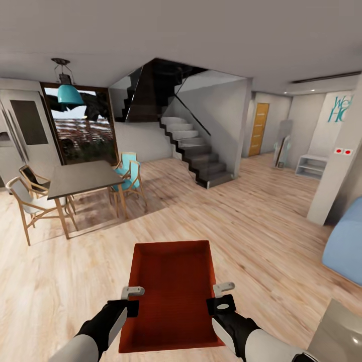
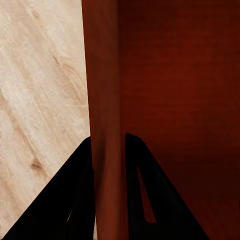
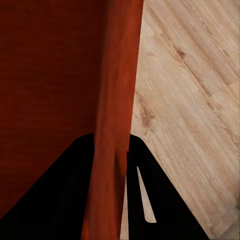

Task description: Move the two storage containers from the living room to the garage. In the garage, place one container on the floor and stack the other container on top of it (either order is fine).

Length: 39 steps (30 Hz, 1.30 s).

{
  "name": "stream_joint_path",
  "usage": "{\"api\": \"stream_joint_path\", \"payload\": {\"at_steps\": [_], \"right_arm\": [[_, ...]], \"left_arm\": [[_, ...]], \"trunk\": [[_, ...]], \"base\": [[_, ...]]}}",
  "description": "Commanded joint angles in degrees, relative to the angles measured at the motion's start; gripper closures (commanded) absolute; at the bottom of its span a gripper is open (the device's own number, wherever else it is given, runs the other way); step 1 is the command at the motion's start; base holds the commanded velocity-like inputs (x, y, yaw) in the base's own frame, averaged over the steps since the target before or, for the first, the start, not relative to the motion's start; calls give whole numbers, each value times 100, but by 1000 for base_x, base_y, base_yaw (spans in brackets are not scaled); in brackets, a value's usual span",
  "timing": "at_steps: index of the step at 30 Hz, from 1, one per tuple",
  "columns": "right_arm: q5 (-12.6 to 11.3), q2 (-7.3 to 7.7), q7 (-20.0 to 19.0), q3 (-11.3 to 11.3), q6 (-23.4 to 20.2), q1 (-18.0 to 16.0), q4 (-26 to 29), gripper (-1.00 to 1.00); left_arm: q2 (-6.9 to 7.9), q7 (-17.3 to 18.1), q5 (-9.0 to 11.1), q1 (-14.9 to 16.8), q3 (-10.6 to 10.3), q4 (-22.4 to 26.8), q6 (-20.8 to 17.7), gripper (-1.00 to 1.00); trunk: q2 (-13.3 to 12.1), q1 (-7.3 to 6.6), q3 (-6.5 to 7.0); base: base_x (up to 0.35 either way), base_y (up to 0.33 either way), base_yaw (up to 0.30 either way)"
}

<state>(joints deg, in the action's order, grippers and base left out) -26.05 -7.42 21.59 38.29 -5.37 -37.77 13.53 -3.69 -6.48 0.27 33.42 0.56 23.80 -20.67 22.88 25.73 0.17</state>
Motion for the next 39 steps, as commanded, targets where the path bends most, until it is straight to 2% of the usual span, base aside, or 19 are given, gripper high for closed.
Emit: {"api": "stream_joint_path", "payload": {"at_steps": [1,39], "right_arm": [[3,-41,12,46,-38,-3,136,100],[0,-41,12,45,-34,-2,138,100]], "left_arm": [[-9,-12,94,-2,-12,2,-22,100],[50,-12,96,-4,-12,-15,-16,100]], "trunk": [[4,5,-2],[4,5,-2]], "base": [[314,111,0],[321,13,0]]}}
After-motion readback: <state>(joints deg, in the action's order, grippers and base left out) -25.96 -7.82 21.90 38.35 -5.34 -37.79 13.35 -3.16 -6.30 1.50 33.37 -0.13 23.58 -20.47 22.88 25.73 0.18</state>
